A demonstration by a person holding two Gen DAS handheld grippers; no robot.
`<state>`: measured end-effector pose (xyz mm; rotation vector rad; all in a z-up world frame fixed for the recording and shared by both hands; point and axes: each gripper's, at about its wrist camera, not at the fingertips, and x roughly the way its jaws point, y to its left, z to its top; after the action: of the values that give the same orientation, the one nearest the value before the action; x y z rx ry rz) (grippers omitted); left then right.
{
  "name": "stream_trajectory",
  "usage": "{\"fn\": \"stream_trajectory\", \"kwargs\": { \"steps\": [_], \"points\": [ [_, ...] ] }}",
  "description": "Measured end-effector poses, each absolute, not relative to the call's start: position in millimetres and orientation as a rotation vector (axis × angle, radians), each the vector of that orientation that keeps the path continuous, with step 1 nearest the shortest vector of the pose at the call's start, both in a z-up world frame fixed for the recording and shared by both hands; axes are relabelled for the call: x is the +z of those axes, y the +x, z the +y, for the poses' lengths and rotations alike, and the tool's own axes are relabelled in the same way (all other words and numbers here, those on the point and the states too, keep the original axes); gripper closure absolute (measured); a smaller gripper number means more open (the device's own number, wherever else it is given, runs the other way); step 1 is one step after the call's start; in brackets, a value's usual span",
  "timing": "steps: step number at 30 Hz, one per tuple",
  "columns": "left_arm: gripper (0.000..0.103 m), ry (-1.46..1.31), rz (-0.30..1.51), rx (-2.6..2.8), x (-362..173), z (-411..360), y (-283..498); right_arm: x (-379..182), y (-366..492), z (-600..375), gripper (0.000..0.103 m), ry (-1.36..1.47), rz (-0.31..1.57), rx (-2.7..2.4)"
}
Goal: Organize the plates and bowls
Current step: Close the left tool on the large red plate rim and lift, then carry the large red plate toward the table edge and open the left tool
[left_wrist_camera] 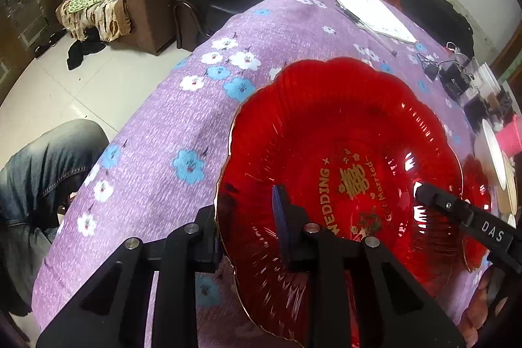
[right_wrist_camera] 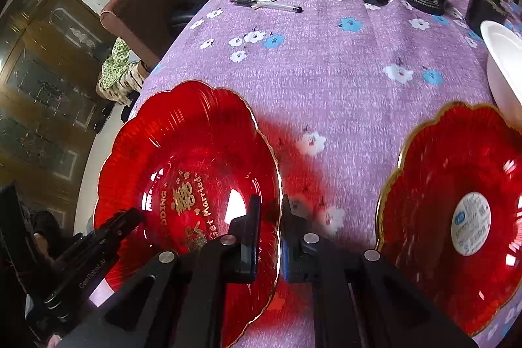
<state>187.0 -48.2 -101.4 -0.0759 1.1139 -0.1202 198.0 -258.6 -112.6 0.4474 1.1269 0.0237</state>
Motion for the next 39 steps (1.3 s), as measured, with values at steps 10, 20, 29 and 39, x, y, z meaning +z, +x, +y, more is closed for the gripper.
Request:
{"fn": "stream_trajectory", "kwargs": {
  "steps": [10, 20, 29, 39],
  "points": [
    [0.081, -0.007, 1.036, -0.122, -74.7, -27.5, 126.6, -89.2, 136.2, -229.6, 0.095, 0.390, 1.068, 0.039],
    [0.080, 0.015, 1.084, -0.114, -95.8, -15.8, 94.8, -106.4, 89.2, -210.1, 0.095, 0.425, 1.078, 0.053],
    [0.066, 0.014, 1.026, -0.075, -83.8, 2.7, 74.6, -98.2, 80.7, -219.8, 0.058, 0.418, 1.000, 0.039],
    [0.066, -0.100, 0.759, -0.029, -19.0, 50.9, 27.3, -39.9, 22.5, -254.9, 0.048, 0.329, 0.717, -0.027]
  ]
}}
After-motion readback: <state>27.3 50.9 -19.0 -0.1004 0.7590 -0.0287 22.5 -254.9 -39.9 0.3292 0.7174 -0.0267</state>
